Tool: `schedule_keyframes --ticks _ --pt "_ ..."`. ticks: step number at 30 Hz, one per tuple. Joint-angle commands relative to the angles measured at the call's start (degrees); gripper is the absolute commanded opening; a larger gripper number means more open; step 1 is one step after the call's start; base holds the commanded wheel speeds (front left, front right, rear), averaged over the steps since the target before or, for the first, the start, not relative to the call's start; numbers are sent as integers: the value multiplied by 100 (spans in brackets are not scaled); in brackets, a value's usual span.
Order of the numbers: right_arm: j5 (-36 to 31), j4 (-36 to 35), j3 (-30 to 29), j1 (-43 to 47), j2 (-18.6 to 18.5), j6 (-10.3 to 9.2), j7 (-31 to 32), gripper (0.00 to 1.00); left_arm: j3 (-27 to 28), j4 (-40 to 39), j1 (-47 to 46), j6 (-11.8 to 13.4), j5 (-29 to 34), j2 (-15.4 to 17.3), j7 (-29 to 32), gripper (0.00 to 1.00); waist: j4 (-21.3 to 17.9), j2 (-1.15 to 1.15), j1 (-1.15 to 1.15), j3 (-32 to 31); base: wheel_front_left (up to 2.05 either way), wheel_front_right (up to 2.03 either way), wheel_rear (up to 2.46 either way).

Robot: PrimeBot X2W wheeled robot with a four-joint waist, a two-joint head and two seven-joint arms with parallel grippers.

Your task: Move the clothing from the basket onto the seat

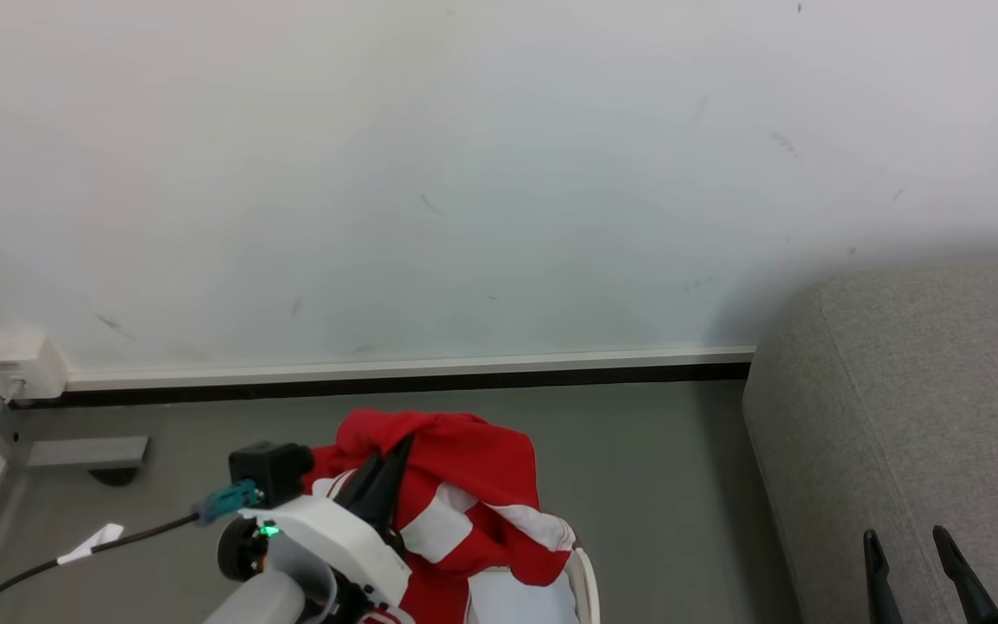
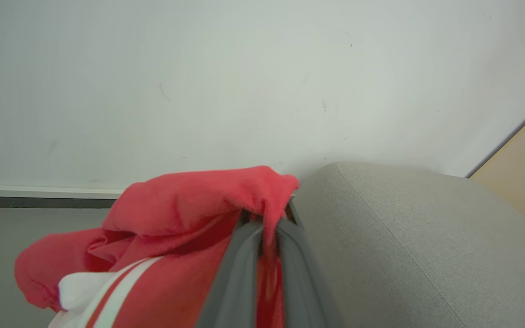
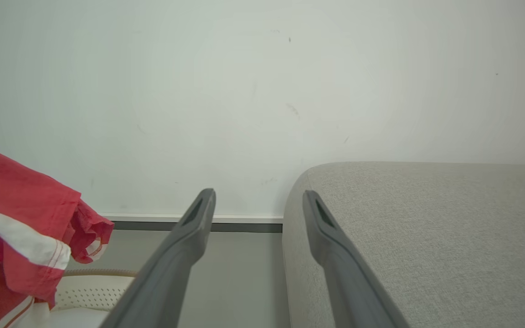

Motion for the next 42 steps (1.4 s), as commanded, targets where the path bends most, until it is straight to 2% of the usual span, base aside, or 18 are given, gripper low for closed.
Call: schedule_keyframes --ticks 1,12,17,22,27,33,42 --pt "56 -34 19 -26 -28 -12 3 100 3 -24 -65 -4 75 23 -13 0 3 0 0 2 0 0 0" --pt "-167 -424 582 -228 -218 -13 4 100 -91 -462 -246 2 149 44 100 0 22 0 0 17 0 0 0" --pt "-252 -570 1232 -429 -418 -12 4 100 -156 -814 -343 87 225 84 238 0 42 0 0 8 0 0 0" --pt "-298 -541 2103 -753 -604 -13 4 100 -200 -1162 -387 288 240 23 359 0 56 0 0 -26 0 0 0" --pt "-316 -420 2771 -1123 -623 -13 29 100 -339 -1501 -385 477 339 -73 496 0 74 0 0 -64 0 0 0" --pt "-221 -124 3392 -1573 -541 -13 134 100 -600 -1787 -395 540 460 -218 677 0 123 0 0 -60 0 0 0" --pt "-60 430 3688 -1949 -439 -12 149 100 -868 -1978 -464 487 561 -363 836 0 186 0 0 -18 0 0 0"
